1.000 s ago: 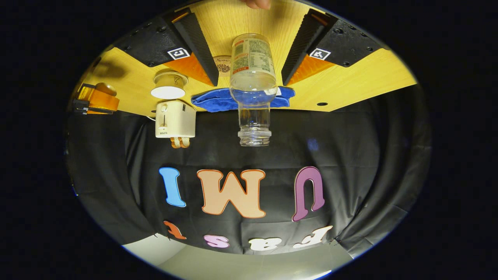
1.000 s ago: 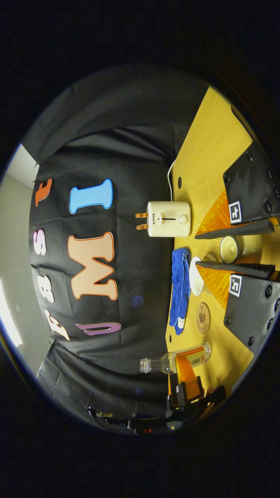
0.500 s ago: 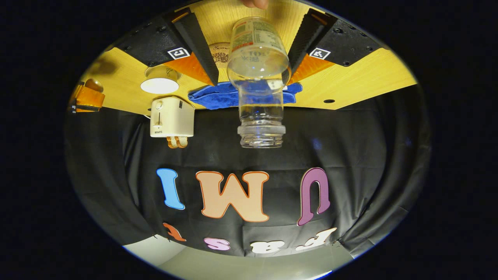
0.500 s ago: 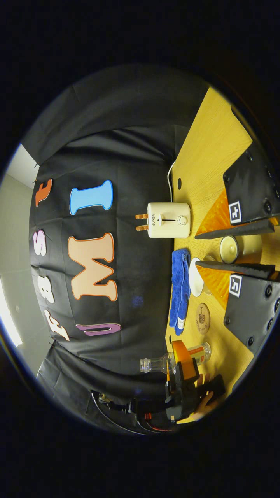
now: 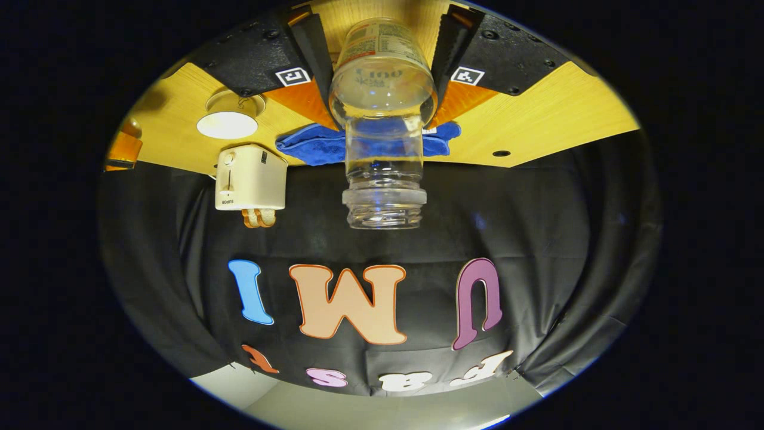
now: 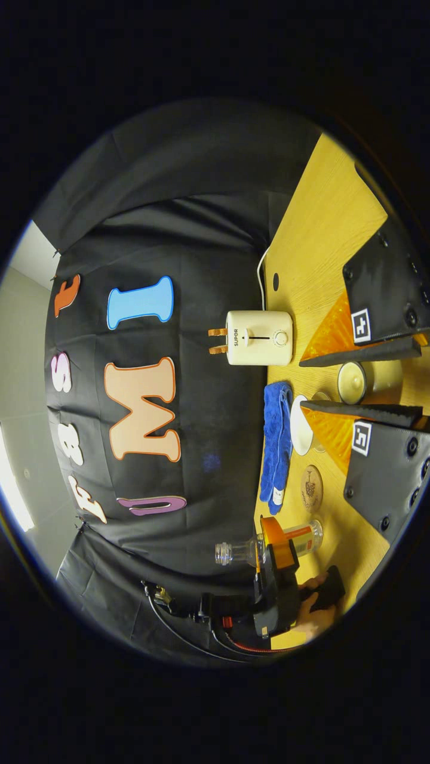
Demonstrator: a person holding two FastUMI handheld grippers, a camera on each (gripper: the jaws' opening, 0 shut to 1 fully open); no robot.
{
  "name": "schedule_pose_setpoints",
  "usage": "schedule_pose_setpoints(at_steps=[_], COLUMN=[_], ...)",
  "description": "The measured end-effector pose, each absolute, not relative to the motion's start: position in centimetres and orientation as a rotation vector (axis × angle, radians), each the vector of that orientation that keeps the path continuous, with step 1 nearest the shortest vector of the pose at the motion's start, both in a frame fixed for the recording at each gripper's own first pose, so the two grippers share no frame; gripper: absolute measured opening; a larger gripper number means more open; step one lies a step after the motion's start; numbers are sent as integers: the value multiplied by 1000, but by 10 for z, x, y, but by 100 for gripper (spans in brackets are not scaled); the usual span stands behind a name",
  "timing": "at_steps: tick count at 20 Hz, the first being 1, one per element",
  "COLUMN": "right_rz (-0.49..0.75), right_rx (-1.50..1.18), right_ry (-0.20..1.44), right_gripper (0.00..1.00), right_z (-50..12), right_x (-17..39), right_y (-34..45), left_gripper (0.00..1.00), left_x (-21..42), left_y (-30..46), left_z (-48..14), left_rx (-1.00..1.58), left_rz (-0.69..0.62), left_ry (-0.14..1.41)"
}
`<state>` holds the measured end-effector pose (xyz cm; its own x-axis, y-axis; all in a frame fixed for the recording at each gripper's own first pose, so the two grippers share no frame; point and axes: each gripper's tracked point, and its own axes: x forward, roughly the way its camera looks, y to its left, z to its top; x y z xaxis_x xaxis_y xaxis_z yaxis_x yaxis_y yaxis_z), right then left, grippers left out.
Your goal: Open the teacup lid with one hand, grasp the water bottle and pour water into the teacup with the other hand; after pouring, place the water bottle on the coaster and then close the teacup lid.
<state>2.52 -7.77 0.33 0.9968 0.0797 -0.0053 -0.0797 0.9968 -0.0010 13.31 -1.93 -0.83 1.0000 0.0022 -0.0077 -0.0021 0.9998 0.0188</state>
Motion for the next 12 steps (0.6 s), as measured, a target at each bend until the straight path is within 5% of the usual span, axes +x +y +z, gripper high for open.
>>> schedule_pose_setpoints(at_steps=[12], right_rz=[-59], right_rx=[-5], right_ry=[4], right_gripper=[33], right_z=[5], right_x=[31], right_y=[-157], left_gripper=[69], left_x=[158], left_y=[-63], left_z=[-28], left_rx=[719], left_rz=[-40], left_ry=[46])
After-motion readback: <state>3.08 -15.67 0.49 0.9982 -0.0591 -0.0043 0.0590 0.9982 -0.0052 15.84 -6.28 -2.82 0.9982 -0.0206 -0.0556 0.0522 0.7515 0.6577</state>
